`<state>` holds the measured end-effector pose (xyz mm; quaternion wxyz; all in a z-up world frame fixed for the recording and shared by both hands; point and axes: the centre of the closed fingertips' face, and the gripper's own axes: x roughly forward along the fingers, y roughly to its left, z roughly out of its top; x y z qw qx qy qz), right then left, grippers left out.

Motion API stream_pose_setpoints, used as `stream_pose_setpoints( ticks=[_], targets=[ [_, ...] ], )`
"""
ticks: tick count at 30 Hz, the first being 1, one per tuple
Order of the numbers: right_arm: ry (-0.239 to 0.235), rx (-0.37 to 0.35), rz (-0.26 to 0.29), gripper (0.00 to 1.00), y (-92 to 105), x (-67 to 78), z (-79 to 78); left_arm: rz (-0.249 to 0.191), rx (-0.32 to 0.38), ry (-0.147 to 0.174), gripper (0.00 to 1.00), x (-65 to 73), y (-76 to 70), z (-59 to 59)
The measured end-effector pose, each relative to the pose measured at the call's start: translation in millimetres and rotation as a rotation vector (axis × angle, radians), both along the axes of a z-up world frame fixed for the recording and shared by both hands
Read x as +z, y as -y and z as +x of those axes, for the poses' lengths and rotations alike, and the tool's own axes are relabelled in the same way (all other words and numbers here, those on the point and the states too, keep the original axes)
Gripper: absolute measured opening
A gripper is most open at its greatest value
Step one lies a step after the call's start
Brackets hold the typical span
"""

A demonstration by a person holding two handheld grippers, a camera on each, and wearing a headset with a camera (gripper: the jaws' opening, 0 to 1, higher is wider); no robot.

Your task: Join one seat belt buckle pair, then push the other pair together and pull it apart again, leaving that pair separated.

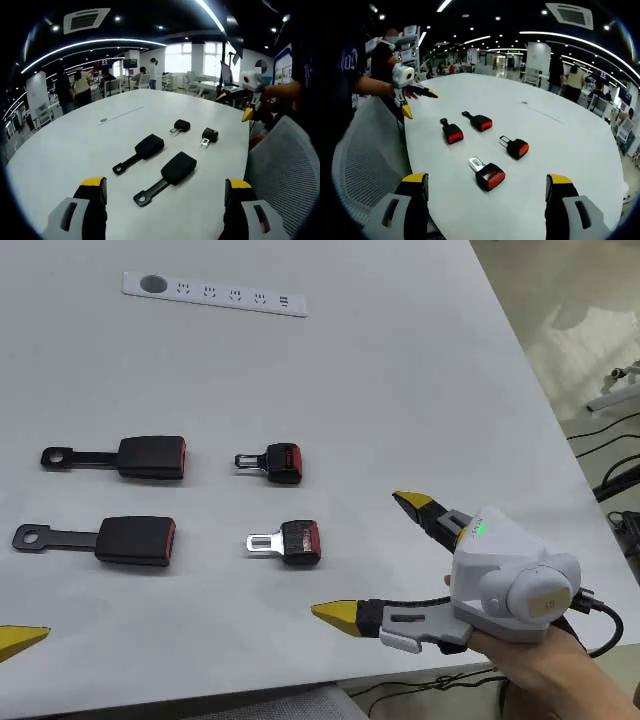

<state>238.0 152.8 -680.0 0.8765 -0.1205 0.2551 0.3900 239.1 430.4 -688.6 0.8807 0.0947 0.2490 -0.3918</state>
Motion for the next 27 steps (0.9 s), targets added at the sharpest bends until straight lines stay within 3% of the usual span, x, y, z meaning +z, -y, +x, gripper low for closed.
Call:
stream_pose_setpoints(
  ticks=[12,27],
  targets=[
    [-0.010,0.007,0.011,0.99,-1.3,-4.0,2.6,0.002,0.015,-0.004,1.00,-3.7,-8.2,-2.5],
    [-0.026,0.010,0.014,0.99,-0.7,-11.1,5.7,-0.001,0.019,-0.007,1.00,1.9,-0.1,-2.5]
  ],
)
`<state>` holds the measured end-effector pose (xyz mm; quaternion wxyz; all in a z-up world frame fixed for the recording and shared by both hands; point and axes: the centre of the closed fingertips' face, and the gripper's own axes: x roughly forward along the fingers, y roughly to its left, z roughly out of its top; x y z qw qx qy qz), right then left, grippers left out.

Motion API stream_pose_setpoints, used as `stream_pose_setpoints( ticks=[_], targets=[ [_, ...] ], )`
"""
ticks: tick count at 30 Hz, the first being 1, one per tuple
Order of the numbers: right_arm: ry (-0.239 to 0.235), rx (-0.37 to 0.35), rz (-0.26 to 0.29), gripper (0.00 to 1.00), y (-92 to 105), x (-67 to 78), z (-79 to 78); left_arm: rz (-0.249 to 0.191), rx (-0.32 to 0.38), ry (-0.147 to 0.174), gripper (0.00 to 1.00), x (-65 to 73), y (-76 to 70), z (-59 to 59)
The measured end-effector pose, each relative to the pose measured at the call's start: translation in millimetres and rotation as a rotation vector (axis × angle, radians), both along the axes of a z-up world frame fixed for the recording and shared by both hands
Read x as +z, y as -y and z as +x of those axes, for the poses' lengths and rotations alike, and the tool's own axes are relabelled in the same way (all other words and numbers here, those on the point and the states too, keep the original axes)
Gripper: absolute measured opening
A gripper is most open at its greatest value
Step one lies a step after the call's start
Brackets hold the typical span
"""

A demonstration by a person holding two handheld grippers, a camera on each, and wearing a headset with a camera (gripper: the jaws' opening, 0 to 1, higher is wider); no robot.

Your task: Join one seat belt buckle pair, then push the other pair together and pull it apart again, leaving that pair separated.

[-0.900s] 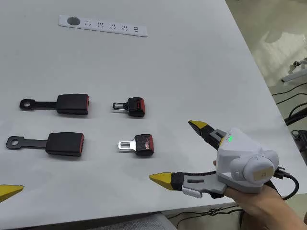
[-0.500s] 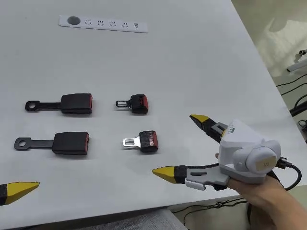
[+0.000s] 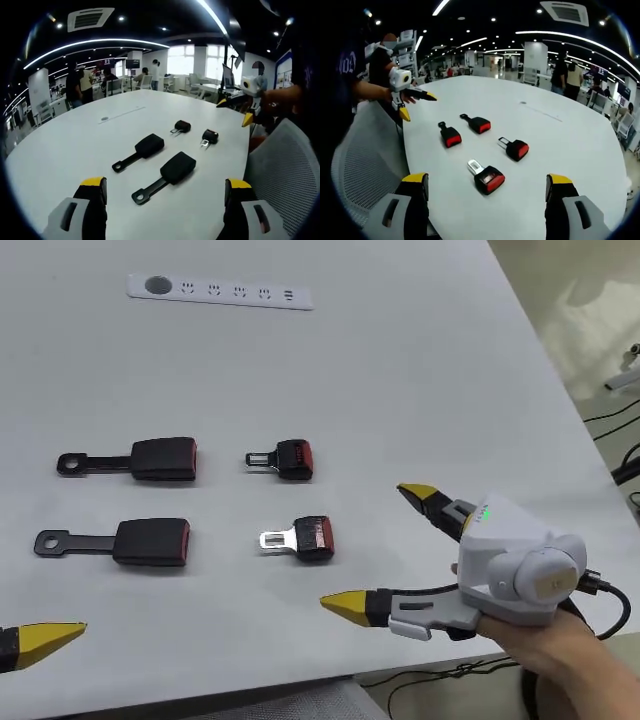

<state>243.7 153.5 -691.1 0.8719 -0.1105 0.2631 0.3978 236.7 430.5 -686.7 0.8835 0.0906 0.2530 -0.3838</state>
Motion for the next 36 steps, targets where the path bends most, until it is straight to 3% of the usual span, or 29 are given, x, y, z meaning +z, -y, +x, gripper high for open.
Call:
stream_pose_setpoints(
  ticks=[12,26,36],
  targets=[
    [0.001,0.002,-0.002,0.99,-1.5,0.0,2.6,-0.003,-0.011,0.018,1.00,4.0,-0.4,2.4],
    [0.004,0.010,-0.004,0.99,-4.5,-0.9,7.6,0.009,-0.028,0.021,1.00,-4.8,-9.2,14.4],
    [0.011,0.016,-0.013,0.99,-2.7,-0.8,11.9,0.014,-0.031,0.015,1.00,-9.2,-9.3,15.1]
  ],
)
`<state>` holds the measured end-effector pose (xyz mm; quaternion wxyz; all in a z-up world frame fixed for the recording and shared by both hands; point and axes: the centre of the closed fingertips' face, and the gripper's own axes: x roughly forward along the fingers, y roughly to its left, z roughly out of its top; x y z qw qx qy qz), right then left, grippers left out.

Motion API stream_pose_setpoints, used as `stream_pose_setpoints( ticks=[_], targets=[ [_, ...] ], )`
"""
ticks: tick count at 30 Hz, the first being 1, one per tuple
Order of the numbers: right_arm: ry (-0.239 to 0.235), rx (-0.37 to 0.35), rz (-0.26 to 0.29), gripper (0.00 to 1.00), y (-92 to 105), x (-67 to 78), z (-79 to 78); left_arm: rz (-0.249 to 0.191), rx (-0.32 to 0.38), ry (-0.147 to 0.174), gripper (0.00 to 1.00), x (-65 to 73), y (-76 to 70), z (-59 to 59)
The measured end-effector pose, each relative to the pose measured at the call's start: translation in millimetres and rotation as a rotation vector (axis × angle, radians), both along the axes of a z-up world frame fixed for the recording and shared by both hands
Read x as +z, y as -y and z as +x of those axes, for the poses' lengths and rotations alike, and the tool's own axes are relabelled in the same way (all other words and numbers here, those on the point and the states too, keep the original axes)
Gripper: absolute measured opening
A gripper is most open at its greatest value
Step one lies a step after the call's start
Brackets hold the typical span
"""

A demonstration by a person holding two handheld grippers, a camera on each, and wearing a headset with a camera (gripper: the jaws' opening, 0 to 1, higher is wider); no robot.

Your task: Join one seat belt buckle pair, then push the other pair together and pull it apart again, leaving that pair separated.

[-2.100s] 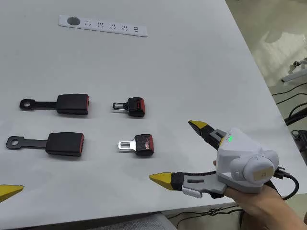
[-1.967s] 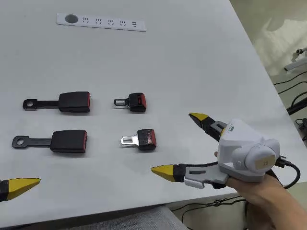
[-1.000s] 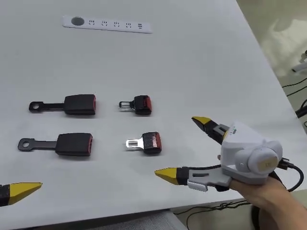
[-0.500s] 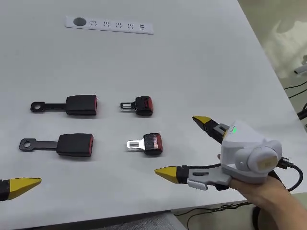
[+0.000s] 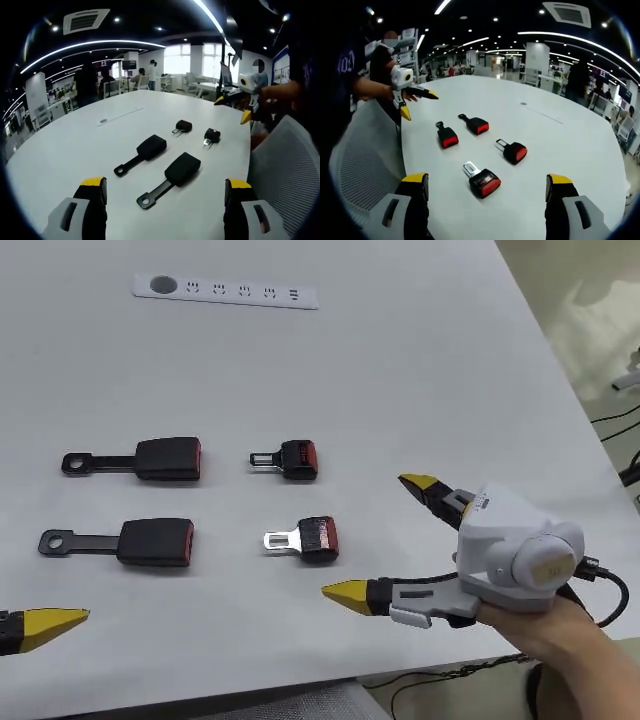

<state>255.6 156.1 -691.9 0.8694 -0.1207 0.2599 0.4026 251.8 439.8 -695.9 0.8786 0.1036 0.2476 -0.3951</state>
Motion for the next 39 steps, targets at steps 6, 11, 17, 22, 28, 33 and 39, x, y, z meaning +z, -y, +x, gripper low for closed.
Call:
stream_pose_setpoints(
  ticks=[6,11,17,22,28,33,39],
  targets=[
    [-0.001,0.007,-0.003,0.99,-2.6,0.1,-0.4,0.009,-0.007,-0.001,1.00,-0.4,0.9,-1.0],
    [-0.001,0.013,-0.008,0.99,-2.4,-0.1,-0.6,0.007,-0.009,0.002,1.00,0.4,0.8,0.1],
    [0.000,0.015,-0.015,0.99,-0.9,0.1,0.5,0.012,-0.023,-0.003,1.00,-1.7,2.3,0.3],
    [-0.004,0.026,-0.026,0.99,-0.7,-1.5,1.2,0.020,-0.040,-0.009,0.99,-1.1,7.5,-0.7],
    [-0.012,0.048,-0.041,0.99,-2.1,-4.9,2.5,0.036,-0.067,-0.017,0.99,-2.8,12.8,-2.2],
    [-0.020,0.068,-0.054,0.99,-4.4,-7.9,2.9,0.052,-0.092,-0.023,0.99,-4.8,17.1,-0.9],
    [-0.023,0.123,-0.084,0.95,-6.4,-14.1,4.4,0.082,-0.167,-0.058,0.93,-13.1,25.9,-1.5]
  ],
)
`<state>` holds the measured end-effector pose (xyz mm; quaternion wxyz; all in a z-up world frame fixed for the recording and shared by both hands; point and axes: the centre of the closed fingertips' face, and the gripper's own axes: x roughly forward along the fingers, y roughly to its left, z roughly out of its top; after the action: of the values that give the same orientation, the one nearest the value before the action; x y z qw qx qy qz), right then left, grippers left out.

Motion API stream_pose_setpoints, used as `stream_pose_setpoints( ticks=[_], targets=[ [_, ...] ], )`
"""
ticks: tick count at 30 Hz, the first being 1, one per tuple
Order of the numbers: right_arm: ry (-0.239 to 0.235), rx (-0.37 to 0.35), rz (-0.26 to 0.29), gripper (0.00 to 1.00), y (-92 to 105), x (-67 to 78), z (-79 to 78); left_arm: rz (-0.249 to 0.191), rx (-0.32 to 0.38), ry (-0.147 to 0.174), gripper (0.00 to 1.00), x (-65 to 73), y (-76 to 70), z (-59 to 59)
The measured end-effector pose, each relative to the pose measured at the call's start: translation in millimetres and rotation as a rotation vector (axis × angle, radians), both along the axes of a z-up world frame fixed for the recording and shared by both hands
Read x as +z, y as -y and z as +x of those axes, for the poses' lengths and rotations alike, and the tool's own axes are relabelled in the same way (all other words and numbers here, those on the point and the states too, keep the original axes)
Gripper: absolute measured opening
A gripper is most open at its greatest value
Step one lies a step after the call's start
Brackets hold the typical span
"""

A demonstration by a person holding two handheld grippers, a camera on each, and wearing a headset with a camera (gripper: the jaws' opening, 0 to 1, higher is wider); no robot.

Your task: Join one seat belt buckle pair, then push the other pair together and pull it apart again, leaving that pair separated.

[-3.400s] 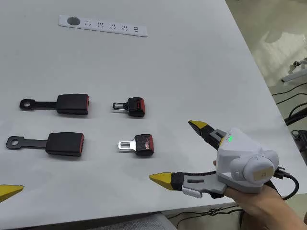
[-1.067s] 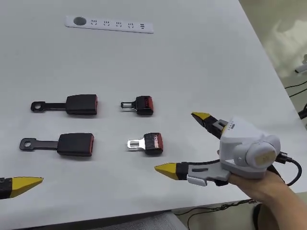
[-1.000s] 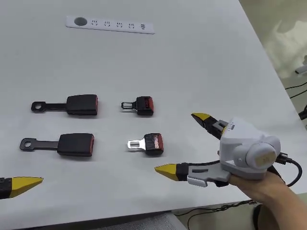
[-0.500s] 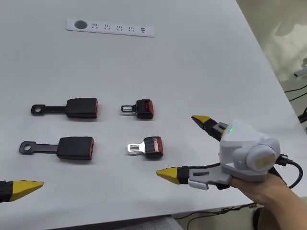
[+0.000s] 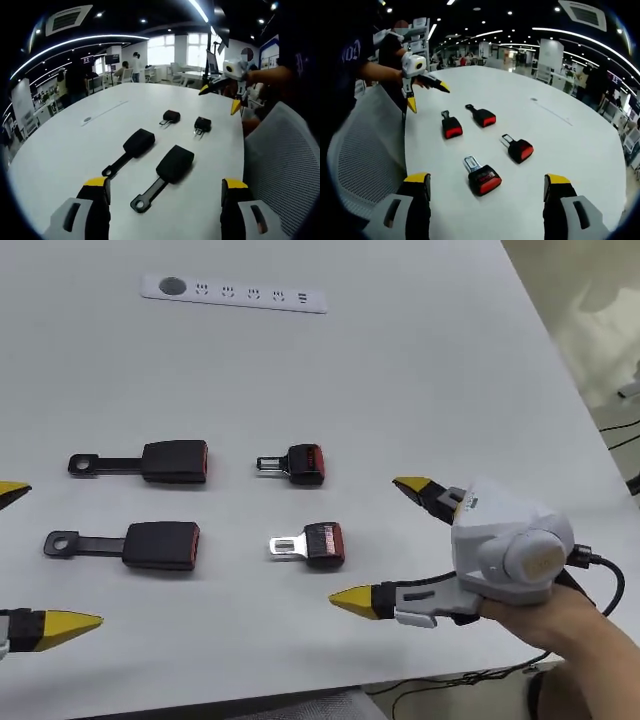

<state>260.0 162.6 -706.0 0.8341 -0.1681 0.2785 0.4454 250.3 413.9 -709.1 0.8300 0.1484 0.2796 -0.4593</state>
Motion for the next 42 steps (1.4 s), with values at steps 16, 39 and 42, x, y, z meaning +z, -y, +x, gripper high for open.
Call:
stream_pose_setpoints(
  ticks=[16,39,42],
  targets=[
    [-0.040,0.135,-0.080,0.85,-8.5,-20.3,1.3,0.085,-0.198,-0.070,0.76,-21.8,29.1,5.9],
    [-0.102,0.285,-0.181,0.54,-12.2,-54.0,2.8,0.232,-0.394,-0.146,0.51,-58.3,40.9,15.5],
    [-0.106,0.294,-0.191,0.51,-12.5,-56.4,3.7,0.242,-0.412,-0.146,0.48,-60.5,43.5,16.6]
  ],
)
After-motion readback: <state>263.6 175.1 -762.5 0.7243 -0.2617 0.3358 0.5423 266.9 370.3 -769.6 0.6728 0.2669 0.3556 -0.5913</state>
